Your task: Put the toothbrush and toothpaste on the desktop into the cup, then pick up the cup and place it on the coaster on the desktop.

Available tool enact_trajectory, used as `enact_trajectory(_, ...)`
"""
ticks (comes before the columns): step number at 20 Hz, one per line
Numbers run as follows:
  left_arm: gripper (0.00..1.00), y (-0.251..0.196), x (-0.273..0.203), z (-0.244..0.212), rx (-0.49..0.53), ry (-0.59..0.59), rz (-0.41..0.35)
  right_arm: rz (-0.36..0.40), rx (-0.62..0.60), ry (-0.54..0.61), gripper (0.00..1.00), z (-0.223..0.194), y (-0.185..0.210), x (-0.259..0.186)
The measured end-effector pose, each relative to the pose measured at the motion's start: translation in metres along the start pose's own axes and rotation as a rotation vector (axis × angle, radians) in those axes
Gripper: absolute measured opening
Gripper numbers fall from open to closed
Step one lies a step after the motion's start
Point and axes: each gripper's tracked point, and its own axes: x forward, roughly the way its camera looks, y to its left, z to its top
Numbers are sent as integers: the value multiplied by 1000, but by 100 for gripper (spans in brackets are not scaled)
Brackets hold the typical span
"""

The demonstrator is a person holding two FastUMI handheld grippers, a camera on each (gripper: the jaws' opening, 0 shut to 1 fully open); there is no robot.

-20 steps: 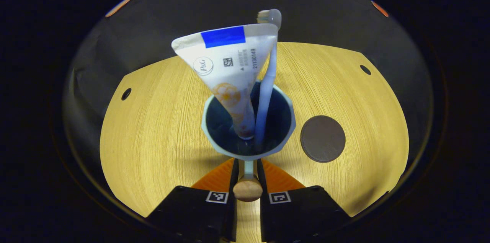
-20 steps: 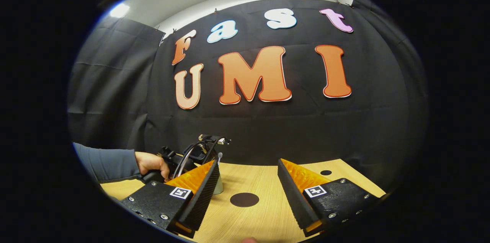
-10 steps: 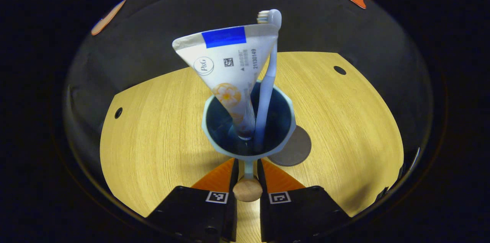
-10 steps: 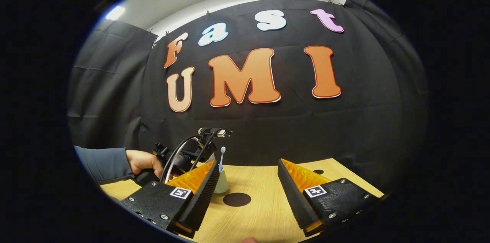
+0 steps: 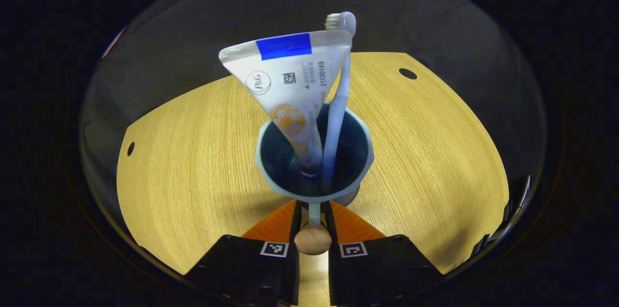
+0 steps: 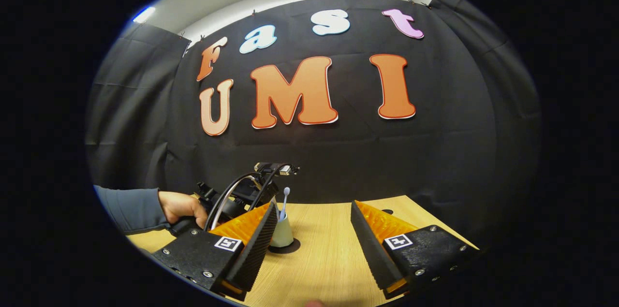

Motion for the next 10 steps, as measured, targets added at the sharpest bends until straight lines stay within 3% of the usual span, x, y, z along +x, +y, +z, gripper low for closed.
enact_trajectory(5,24,-2,3,-5,1,11,6,-6,13,24,92,-7,-2,2)
enact_trajectory(7,30,0,-7,2,28,-28,28,-6,8,27,92,-8,-1,1)
enact_trajectory(8,42,0,-13,4,39,-45,36,-9,5,30,92,-9,-1,2)
enact_trajectory(9,42,-2,-16,4,45,-68,37,-9,4,29,92,-9,0,2)
enact_trajectory(10,63,-2,-18,7,49,-84,38,-12,5,29,92,-8,2,2)
